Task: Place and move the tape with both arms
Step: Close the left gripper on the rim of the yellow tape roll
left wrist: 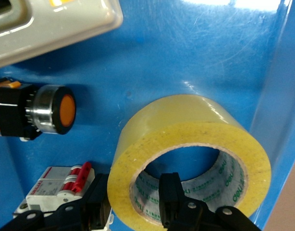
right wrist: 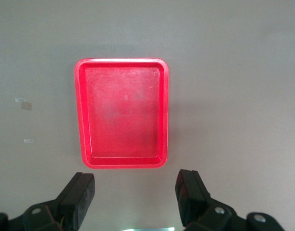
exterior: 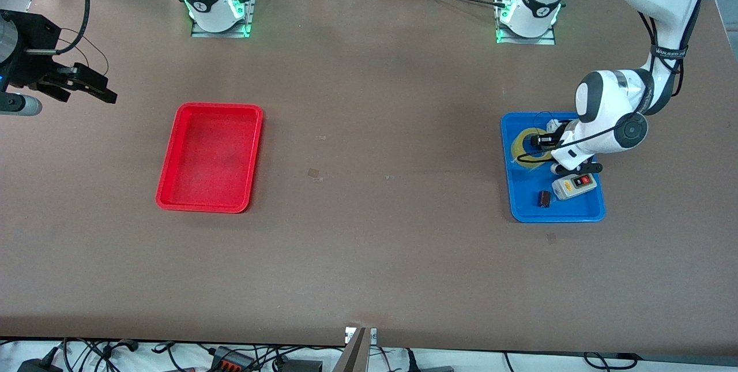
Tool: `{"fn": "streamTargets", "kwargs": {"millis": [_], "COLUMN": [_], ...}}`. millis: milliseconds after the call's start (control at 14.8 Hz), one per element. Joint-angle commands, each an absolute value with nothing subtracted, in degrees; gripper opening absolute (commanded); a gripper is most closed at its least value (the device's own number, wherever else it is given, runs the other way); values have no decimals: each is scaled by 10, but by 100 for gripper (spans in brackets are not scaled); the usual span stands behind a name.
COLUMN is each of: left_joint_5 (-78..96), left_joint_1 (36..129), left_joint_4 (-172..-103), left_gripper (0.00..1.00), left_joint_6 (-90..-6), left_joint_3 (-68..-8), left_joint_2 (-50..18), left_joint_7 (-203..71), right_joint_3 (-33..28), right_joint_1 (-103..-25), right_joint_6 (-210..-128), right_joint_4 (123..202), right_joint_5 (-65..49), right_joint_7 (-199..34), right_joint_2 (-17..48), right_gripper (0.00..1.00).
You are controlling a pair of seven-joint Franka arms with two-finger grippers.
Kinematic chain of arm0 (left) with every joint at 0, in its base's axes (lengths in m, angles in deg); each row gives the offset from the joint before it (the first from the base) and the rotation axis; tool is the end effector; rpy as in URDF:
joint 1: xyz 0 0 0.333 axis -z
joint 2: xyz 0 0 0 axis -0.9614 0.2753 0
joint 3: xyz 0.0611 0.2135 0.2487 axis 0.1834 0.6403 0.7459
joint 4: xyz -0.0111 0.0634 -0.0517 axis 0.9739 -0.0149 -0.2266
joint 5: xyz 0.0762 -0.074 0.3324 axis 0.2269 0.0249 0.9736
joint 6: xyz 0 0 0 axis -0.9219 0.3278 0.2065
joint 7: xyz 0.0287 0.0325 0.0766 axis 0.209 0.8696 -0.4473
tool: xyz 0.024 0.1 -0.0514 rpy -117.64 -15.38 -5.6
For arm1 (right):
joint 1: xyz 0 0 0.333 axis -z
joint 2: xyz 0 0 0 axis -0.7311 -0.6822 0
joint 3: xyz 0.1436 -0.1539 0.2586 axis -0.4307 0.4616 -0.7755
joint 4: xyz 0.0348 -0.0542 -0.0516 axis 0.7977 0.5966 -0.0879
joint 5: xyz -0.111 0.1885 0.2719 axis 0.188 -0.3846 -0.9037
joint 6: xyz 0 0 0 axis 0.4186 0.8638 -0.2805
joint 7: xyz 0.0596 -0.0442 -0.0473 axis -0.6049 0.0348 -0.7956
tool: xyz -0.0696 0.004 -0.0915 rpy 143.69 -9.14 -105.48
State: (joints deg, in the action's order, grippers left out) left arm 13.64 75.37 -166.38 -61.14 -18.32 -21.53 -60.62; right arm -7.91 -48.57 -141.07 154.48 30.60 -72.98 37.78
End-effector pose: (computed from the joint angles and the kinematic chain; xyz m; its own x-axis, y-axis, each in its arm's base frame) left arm 0.4883 -0.0005 0.2356 0.9443 0.0780 -0.3198 0.0912 -0.9955 0.0264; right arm 0.5104 0.0102 0.6124 0.9952 -0.0561 -0.0802 -0.0536 -0.9980 0.0329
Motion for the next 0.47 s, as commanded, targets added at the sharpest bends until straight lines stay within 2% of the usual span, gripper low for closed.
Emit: {"fn": "streamTargets", "kwargs": {"millis": [0,270,405], "left_joint_5": [145,145,145], "left_joint_1": [747,737,731], "left_joint_4": [-1664,-1656,-1634], "left_gripper": [32,22,19], "left_joint_6": [-617,-610,-574], "left_joint_3": [-183,-178,-178], "left_joint_2": [-215,-216,-216], "left_joint_7": [-596,-596,-596], "right_joint_3": [-79,-79,-79], "right_joint_1": [-482,-482,-482], "right_joint_6": [-1412,-1412,-1413], "right_joint_4": [1540,1540,1540], "right_joint_5": [302,302,301], "right_joint_7": [-737,-737,-737], "right_joint_2": [378,378,377], "right_gripper": [99,99,99]}}
